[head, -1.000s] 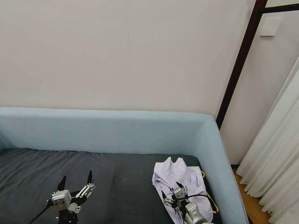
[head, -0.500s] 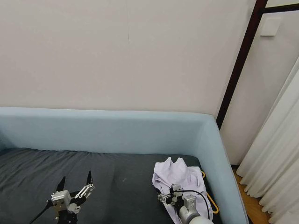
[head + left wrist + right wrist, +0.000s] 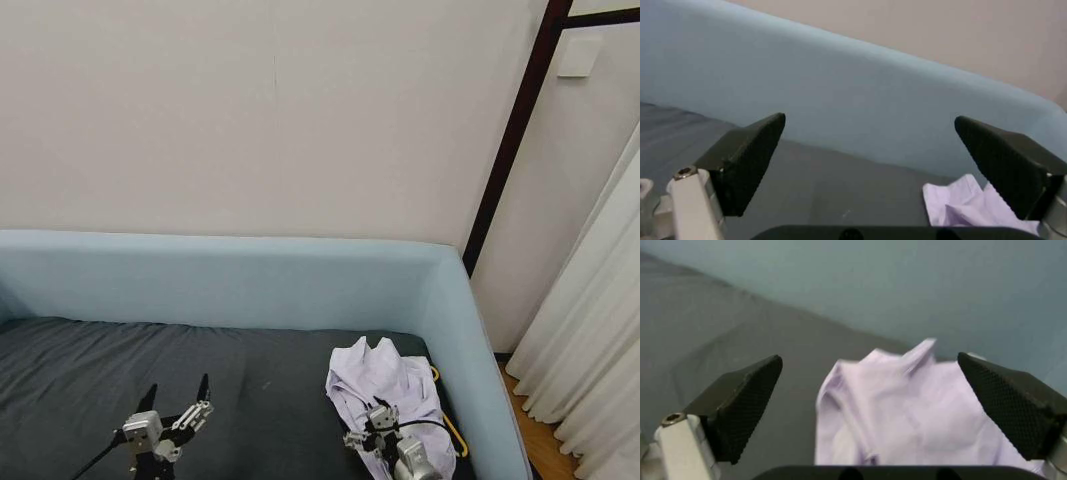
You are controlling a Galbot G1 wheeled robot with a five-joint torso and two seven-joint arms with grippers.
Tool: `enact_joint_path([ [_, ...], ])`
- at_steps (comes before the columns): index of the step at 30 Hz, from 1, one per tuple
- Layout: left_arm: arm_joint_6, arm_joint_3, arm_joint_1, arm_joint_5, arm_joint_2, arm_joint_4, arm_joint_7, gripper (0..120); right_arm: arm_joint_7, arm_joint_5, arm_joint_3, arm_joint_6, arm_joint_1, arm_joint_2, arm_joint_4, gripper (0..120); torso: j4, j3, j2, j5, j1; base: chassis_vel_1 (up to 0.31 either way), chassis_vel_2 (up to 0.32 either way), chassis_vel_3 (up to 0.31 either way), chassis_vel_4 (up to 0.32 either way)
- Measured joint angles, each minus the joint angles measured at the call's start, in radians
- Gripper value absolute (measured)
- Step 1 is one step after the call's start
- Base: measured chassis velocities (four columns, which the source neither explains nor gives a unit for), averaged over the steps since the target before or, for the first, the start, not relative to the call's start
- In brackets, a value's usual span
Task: Pick up the clothes from the sofa and hang them on the clothes hanger.
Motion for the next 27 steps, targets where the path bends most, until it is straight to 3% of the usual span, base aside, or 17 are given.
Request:
enact_joint_path([
  [7, 0.009, 0.0, -0.012, -0.008, 0.027, 0.014, 0.012, 100, -0.01, 0.0, -0.011, -0.009, 0.009, -0.025, -0.03, 100, -0.0003, 0.0, 0.0, 0.0003, 0.0, 0.0, 0.0, 0.0, 0.0],
  [15, 0.008, -0.011, -0.009, -0.002, 0.029, 0.009, -0.023, 100, -0.026, -0.075, -0.078, -0.01, 0.091, 0.045, -0.227, 98, 0.0001, 0.0, 0.0, 0.0003, 0.0, 0.0, 0.0, 0.0, 0.0],
  [18, 0.006, -0.013, -0.006, -0.001, 0.026, 0.0, -0.028, 100, -0.027, -0.095, -0.082, -0.014, 0.12, 0.064, -0.296, 91, 0.0, 0.0, 0.0, 0.0004, 0.0, 0.0, 0.0, 0.0, 0.0],
  [21, 0.001, -0.014, -0.006, 0.01, 0.02, -0.006, -0.035, 100, -0.021, -0.081, -0.08, -0.014, 0.156, 0.086, -0.374, 77, 0.0, 0.0, 0.0, 0.0003, 0.0, 0.0, 0.0, 0.0, 0.0],
  [27, -0.007, -0.015, -0.014, 0.024, 0.021, 0.011, -0.037, 100, -0.043, -0.013, -0.066, -0.001, 0.161, 0.081, -0.34, 60, -0.0002, 0.0, 0.0, 0.0001, 0.0, 0.0, 0.0, 0.0, 0.0],
])
